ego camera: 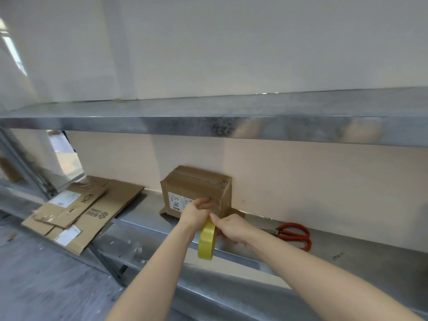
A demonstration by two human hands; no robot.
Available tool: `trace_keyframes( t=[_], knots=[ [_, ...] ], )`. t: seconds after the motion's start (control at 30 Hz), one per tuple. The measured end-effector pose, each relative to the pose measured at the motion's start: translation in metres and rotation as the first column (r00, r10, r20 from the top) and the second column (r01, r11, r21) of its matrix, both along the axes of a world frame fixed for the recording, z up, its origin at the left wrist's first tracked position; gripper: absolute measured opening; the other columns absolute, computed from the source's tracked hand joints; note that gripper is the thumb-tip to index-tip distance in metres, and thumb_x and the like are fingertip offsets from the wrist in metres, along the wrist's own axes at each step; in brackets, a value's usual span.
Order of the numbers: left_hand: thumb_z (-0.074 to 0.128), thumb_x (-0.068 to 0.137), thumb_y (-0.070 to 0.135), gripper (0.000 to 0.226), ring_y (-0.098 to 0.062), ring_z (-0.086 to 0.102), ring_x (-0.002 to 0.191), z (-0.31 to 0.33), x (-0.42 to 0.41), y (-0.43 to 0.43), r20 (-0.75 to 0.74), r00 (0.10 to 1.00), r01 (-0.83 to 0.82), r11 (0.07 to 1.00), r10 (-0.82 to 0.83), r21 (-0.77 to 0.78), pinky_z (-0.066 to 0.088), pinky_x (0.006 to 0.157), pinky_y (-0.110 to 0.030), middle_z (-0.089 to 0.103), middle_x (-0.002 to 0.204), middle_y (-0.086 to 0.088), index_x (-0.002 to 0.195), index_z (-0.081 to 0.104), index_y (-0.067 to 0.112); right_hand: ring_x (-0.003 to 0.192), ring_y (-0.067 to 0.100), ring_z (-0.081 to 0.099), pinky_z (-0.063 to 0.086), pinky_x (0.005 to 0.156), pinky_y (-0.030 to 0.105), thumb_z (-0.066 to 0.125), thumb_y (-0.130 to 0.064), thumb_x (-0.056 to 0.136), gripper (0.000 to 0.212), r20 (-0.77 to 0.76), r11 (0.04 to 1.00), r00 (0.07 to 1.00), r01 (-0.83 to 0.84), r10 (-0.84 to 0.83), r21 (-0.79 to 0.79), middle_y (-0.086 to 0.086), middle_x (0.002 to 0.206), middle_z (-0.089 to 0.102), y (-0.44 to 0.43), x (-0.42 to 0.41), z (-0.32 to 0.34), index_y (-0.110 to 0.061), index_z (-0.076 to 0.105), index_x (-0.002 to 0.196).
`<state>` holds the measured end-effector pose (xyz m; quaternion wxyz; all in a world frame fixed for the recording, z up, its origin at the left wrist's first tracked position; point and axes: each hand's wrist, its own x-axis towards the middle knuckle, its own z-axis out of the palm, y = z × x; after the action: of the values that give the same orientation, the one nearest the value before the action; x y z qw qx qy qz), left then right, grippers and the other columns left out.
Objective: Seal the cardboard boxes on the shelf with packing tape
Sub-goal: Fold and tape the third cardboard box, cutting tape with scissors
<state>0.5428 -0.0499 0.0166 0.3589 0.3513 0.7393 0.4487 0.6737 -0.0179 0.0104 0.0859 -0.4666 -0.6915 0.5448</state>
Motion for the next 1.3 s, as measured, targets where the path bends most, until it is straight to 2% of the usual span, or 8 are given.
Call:
trace_keyframes(
  t=[0.1,0.2,0.33,0.57,0.7,0.83,1.07,1.3],
  knots=[
    [0.065,0.088,0.012,0.042,-0.012,0.061,0.098,-0.002,0.0,-0.005,-0.036,0.999,0.025,1.0,-0.025,0.005,0.047,0.077,-0.02,0.066,0.102,0.005,0.128,0.057,0.017,0.063,0.01,0.055,0.035,0.055,0.02,0.027,-0.056,0.1,0.065,0.074,0.999,0.997,-0.029,0.028,0.015,0.001,0.088,0.068,0.007,0.017,0.004,-0.009,0.072,0.097],
    [0.069,0.086,0.029,0.046,-0.014,0.06,0.107,-0.007,-0.003,-0.01,-0.087,0.996,0.029,0.999,-0.031,-0.029,0.044,0.081,-0.023,0.065,0.115,0.002,0.13,0.056,0.028,0.061,0.012,0.057,0.04,0.048,0.013,0.042,-0.036,0.101,0.039,0.082,0.993,0.992,0.086,-0.092,0.078,0.006,0.084,0.066,0.03,0.043,-0.003,-0.01,0.065,0.082],
    [0.068,0.087,0.03,0.049,-0.016,0.057,0.109,-0.007,-0.003,-0.01,-0.129,0.991,0.036,0.999,-0.04,-0.036,0.045,0.083,-0.024,0.061,0.123,-0.001,0.134,0.053,0.029,0.095,0.028,0.064,0.045,0.071,0.025,0.05,-0.008,0.089,0.016,0.178,0.958,0.967,0.136,-0.184,0.254,0.015,0.099,0.07,0.058,0.071,-0.022,-0.01,0.064,0.082],
    [0.069,0.086,0.029,0.052,-0.02,0.05,0.125,-0.008,-0.002,-0.009,-0.166,0.985,0.035,0.997,-0.046,-0.07,0.041,0.103,-0.033,0.056,0.136,-0.002,0.136,0.053,0.03,0.114,0.026,0.058,0.045,0.088,0.025,0.053,-0.016,0.092,0.029,0.401,0.94,0.895,0.053,-0.195,0.338,0.01,0.126,0.061,0.074,0.114,-0.052,-0.008,0.058,0.119],
    [0.066,0.089,0.027,0.05,-0.02,0.048,0.127,-0.007,-0.002,-0.008,-0.172,0.983,0.047,0.997,-0.058,-0.069,0.039,0.106,-0.034,0.054,0.138,-0.001,0.137,0.052,0.027,0.081,0.014,0.068,0.056,0.077,0.024,0.047,-0.011,0.098,0.022,0.359,0.921,0.915,0.033,-0.184,0.387,0.02,0.124,0.061,0.078,0.127,-0.086,-0.007,0.061,0.115],
    [0.065,0.089,0.034,0.049,-0.018,0.053,0.121,-0.005,-0.004,-0.008,-0.173,0.981,0.073,0.993,-0.087,-0.088,0.04,0.098,-0.028,0.06,0.13,0.0,0.137,0.052,0.028,0.102,0.023,0.063,0.049,0.078,0.023,0.046,-0.048,0.092,0.032,0.53,0.847,0.81,-0.081,-0.251,0.525,0.003,0.115,0.066,0.067,0.126,-0.086,-0.025,0.065,0.104],
    [0.062,0.091,0.031,0.045,-0.019,0.054,0.12,0.005,-0.002,-0.008,-0.184,0.981,0.048,0.994,-0.066,-0.103,0.044,0.102,-0.033,0.058,0.132,-0.001,0.135,0.055,0.029,0.053,0.015,0.058,0.039,0.045,0.016,0.059,-0.049,0.072,0.04,0.376,0.965,0.927,-0.098,-0.001,0.245,0.001,0.053,0.059,0.054,0.109,-0.017,-0.012,0.055,0.059],
    [0.067,0.087,0.026,0.049,-0.021,0.056,0.115,0.007,0.001,-0.011,-0.147,0.988,0.04,0.993,-0.056,-0.114,0.046,0.095,-0.033,0.06,0.126,-0.003,0.135,0.054,0.028,0.042,0.016,0.042,0.03,0.047,0.025,0.067,-0.073,0.066,0.06,0.101,0.955,0.989,-0.075,0.108,-0.288,0.003,0.054,0.041,0.05,0.096,0.019,-0.018,0.042,0.072]
  ],
)
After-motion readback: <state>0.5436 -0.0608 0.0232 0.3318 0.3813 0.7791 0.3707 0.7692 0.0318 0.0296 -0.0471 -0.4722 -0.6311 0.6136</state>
